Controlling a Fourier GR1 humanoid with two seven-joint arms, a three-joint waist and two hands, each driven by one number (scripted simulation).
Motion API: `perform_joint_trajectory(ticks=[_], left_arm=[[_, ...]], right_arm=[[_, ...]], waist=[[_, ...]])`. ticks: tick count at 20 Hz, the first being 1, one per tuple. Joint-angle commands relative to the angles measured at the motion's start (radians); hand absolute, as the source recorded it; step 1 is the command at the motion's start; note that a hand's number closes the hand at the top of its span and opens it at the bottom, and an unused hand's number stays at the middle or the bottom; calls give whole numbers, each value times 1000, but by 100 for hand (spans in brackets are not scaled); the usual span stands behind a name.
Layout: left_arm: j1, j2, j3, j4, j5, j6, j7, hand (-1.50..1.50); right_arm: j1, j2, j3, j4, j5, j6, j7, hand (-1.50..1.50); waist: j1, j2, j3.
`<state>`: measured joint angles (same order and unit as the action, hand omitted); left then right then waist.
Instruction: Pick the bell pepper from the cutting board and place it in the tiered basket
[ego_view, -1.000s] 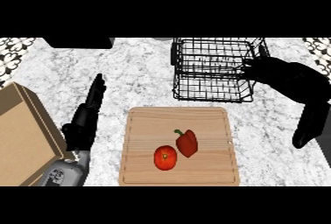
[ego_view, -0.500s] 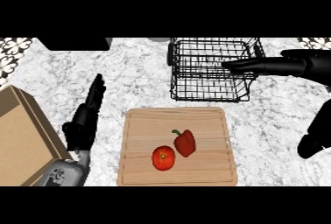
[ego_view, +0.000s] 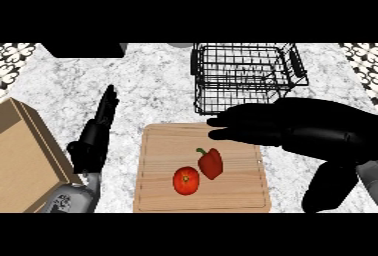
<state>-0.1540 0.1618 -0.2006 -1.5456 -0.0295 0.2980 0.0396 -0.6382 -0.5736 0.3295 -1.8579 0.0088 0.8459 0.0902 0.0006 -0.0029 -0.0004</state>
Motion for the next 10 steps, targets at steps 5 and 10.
perform_joint_trajectory(ticks=[5,10], left_arm=[[12,-25,14,7,-28,-13,-8,0],[-39,-47,21,58,-49,-14,0,0]], right_arm=[[62,102,90,-74,187,47,60,-150],[43,115,83,-70,181,136,171,-150]], waist=[[2,3,0],[-2,2,0]])
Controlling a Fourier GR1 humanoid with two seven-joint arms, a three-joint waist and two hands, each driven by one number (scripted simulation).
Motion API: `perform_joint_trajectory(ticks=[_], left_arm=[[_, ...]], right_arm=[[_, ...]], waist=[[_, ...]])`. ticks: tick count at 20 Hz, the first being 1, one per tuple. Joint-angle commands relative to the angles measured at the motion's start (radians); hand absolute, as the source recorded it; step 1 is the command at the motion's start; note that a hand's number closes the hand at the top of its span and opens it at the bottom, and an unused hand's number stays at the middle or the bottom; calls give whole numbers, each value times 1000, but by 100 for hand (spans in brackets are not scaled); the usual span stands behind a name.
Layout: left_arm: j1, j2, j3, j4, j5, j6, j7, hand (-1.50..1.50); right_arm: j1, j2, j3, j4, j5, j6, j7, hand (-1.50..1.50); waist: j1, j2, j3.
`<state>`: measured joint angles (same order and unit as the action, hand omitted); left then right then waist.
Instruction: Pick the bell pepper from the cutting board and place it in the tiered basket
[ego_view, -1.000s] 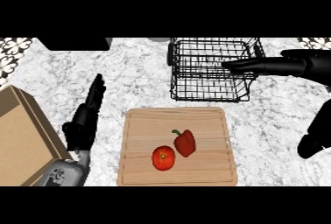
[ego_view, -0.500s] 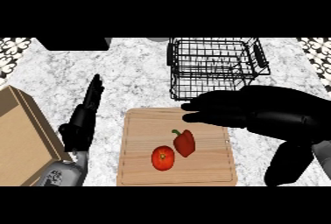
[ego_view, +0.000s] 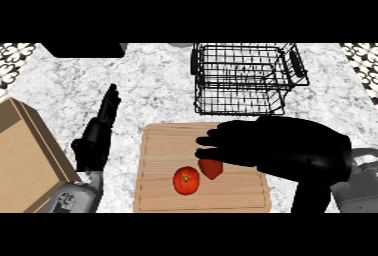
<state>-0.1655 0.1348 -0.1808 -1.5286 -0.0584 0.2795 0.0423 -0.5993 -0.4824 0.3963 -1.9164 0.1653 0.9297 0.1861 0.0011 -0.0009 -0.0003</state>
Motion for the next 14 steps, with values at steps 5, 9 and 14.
perform_joint_trajectory(ticks=[5,9,14], left_arm=[[43,-8,18,-29,6,-41,-24,0],[33,-26,13,-81,-31,-13,47,0],[54,-24,32,-43,-23,-42,-9,0]], right_arm=[[106,-33,2,-49,170,53,-63,-150],[66,48,41,-9,277,28,-52,-150],[86,33,88,7,423,-23,-134,-150]], waist=[[-1,0,0],[4,1,0],[5,2,1]])
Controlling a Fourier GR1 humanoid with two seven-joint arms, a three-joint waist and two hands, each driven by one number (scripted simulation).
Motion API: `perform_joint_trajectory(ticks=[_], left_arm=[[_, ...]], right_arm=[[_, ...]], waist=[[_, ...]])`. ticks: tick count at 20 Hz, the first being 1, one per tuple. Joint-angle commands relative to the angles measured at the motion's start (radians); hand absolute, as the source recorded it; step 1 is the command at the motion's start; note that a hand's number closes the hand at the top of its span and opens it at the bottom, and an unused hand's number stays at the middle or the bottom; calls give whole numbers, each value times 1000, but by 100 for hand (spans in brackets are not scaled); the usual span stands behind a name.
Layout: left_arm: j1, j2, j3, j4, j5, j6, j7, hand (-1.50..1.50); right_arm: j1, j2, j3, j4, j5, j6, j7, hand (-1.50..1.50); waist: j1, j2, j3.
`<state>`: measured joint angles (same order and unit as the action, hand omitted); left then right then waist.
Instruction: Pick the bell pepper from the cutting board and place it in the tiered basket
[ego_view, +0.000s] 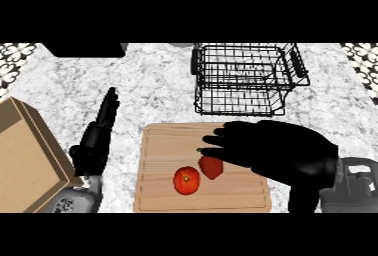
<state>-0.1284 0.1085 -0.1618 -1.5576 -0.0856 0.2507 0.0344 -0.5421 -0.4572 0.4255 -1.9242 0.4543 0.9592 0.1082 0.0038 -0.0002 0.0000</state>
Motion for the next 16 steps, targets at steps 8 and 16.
perform_joint_trajectory(ticks=[8,16], left_arm=[[-29,-28,22,63,-30,-7,-28,0],[-39,-41,26,19,-45,-26,32,0]], right_arm=[[40,-29,135,63,302,-179,-295,-150],[58,48,92,160,453,-246,-323,-150]], waist=[[1,2,0],[-1,1,0]])
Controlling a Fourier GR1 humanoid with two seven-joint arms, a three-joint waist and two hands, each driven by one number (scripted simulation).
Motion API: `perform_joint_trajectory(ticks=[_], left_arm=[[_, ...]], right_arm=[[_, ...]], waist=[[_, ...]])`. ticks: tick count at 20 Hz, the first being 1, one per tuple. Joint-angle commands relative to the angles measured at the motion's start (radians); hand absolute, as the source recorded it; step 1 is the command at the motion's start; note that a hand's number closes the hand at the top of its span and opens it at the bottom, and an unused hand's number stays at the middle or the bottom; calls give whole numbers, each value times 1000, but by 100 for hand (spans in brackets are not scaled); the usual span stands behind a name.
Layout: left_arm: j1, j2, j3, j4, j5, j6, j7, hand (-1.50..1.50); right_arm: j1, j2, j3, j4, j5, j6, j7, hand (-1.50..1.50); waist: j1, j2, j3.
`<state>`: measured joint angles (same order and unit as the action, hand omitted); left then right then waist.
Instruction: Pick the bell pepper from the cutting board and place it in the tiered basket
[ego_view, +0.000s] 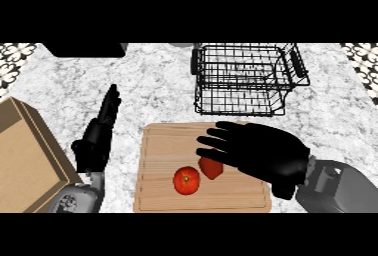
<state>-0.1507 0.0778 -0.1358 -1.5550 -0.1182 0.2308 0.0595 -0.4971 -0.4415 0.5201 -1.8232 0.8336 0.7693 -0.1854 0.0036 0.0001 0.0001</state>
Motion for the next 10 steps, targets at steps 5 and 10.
perform_joint_trajectory(ticks=[5,10], left_arm=[[-2,-15,22,16,-16,-7,-20,0],[19,-31,5,-2,-34,-10,-20,0]], right_arm=[[79,14,-52,40,119,-50,-62,-150],[-6,97,-60,227,163,-50,-109,-150]], waist=[[-4,-1,0],[2,0,0]])
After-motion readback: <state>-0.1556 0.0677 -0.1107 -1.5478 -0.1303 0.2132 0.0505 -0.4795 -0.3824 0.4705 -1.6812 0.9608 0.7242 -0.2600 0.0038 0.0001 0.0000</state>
